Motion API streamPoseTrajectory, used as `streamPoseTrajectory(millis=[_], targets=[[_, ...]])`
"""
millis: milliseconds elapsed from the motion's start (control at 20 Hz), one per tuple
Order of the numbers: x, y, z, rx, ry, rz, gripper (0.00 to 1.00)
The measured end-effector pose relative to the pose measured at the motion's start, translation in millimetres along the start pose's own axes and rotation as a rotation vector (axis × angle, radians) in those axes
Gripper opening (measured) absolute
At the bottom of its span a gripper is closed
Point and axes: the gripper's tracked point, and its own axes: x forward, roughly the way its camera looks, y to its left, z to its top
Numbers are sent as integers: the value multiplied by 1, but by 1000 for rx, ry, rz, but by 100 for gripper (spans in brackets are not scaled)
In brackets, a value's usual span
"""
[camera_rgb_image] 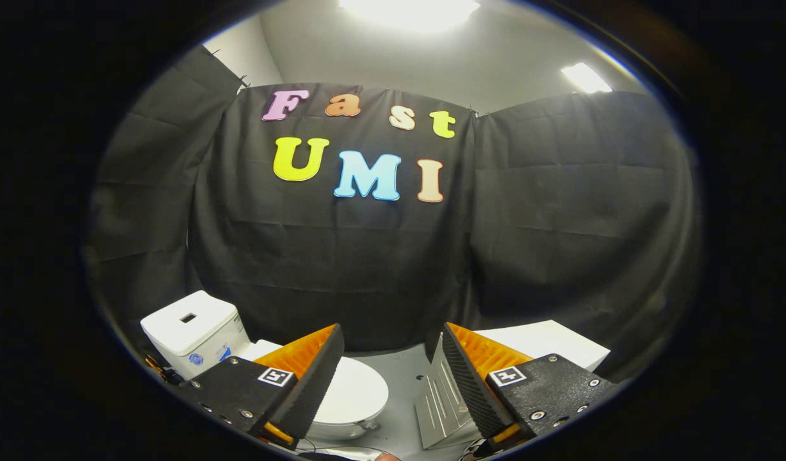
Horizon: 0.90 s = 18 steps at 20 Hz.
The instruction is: Open the toilet lid.
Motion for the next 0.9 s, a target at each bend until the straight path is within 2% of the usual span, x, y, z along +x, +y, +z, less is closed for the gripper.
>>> streamPoseTrajectory(millis=[500, 700, 900], targets=[[13, 3, -17, 54, -8, -9, 95], [29, 27, -48, 85, 21, 24, 95], [43, 46, -100, 85, 123, 36, 95]])
